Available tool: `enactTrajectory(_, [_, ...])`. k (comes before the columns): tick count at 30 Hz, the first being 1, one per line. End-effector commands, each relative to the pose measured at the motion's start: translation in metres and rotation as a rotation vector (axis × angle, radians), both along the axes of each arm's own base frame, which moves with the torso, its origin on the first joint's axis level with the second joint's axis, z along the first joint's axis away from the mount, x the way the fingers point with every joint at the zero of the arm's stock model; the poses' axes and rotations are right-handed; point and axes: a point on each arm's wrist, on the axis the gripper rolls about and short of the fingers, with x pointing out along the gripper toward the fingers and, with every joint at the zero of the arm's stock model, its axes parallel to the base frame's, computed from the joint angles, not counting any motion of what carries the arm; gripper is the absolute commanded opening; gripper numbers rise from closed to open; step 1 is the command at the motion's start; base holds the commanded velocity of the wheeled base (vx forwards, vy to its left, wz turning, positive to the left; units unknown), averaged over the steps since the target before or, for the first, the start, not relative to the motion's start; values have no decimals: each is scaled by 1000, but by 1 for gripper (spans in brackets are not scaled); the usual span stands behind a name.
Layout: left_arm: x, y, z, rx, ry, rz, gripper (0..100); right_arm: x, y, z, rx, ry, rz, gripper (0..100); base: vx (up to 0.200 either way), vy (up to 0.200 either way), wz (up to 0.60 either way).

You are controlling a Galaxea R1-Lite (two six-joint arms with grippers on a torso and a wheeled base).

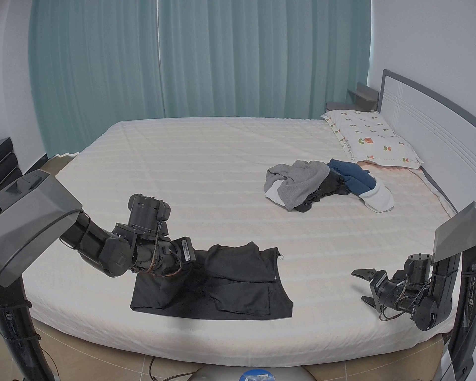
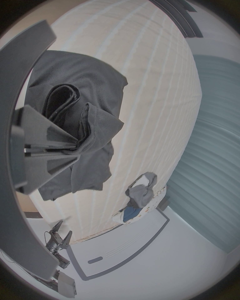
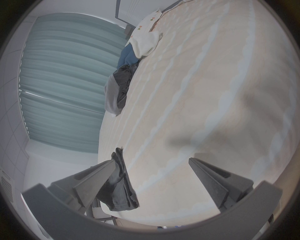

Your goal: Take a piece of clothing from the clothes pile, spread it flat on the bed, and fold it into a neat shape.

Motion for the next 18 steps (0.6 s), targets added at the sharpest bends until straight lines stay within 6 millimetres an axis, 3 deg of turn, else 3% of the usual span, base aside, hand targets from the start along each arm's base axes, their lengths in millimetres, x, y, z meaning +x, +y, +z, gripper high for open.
enactTrajectory(1, [2, -22, 4, 4, 10, -52, 0, 1, 0, 1, 1, -14, 0, 100, 0, -200, 0])
enactTrajectory(9, [10, -59, -3, 9, 45, -82, 0, 1, 0, 1, 0, -13, 3, 100, 0, -200, 0])
enactTrajectory(10, [17, -68, -10, 31, 34, -52, 0, 1, 0, 1, 0, -13, 3, 100, 0, -200, 0])
enactTrajectory(18, [26, -78, -35, 65, 60, -5, 0, 1, 0, 1, -1, -13, 3, 100, 0, 0, 0])
